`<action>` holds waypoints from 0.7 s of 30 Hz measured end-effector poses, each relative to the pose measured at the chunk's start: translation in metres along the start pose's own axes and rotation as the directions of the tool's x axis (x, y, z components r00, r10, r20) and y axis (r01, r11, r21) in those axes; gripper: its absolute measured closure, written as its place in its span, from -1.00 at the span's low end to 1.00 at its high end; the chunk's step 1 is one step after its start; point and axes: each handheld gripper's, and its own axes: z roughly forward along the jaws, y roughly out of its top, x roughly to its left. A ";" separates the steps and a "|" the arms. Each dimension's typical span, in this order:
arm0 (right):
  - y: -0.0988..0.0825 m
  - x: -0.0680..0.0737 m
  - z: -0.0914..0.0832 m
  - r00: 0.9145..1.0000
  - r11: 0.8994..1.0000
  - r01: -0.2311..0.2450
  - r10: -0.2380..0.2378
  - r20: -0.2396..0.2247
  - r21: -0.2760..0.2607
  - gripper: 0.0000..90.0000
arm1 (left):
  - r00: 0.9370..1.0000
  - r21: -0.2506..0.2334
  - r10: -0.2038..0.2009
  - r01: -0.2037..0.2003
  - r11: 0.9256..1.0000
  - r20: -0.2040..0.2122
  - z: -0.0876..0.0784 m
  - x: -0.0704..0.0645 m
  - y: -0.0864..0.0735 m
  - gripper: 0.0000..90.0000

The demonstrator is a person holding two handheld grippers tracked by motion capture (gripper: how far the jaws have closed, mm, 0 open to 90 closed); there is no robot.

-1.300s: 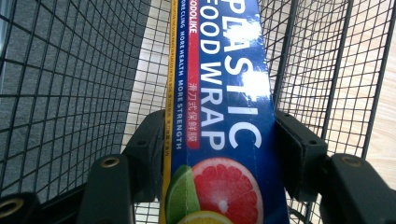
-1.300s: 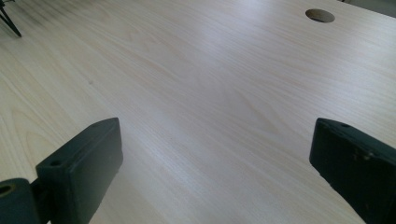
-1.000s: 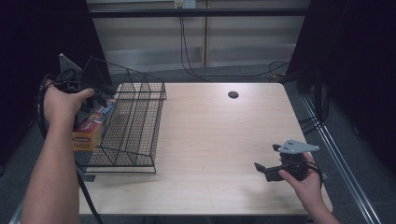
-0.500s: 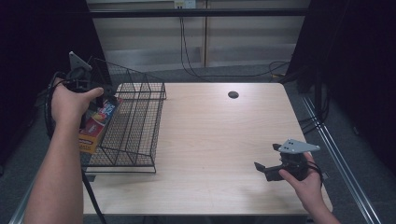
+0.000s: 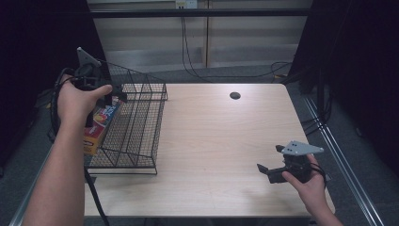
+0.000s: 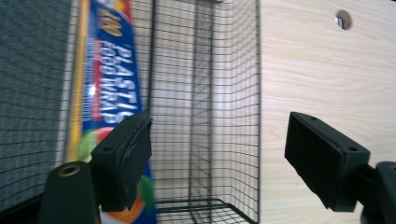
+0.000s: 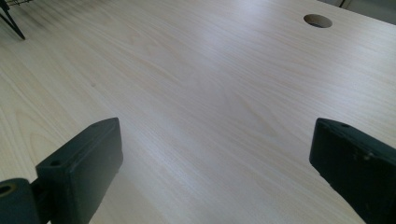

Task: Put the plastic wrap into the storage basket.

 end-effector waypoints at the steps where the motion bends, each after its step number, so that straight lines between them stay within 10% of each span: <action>1: 0.000 0.000 0.000 1.000 1.000 -0.001 0.001 0.000 -0.002 -0.95 | 1.000 -0.002 0.005 -0.005 1.000 0.007 0.001 -0.003 -0.001 -0.52; 21: 0.000 0.001 0.000 1.000 1.000 0.007 -0.007 -0.003 -0.003 -0.95 | 0.993 0.004 0.072 -0.072 0.997 0.096 0.026 -0.037 -0.012 -0.61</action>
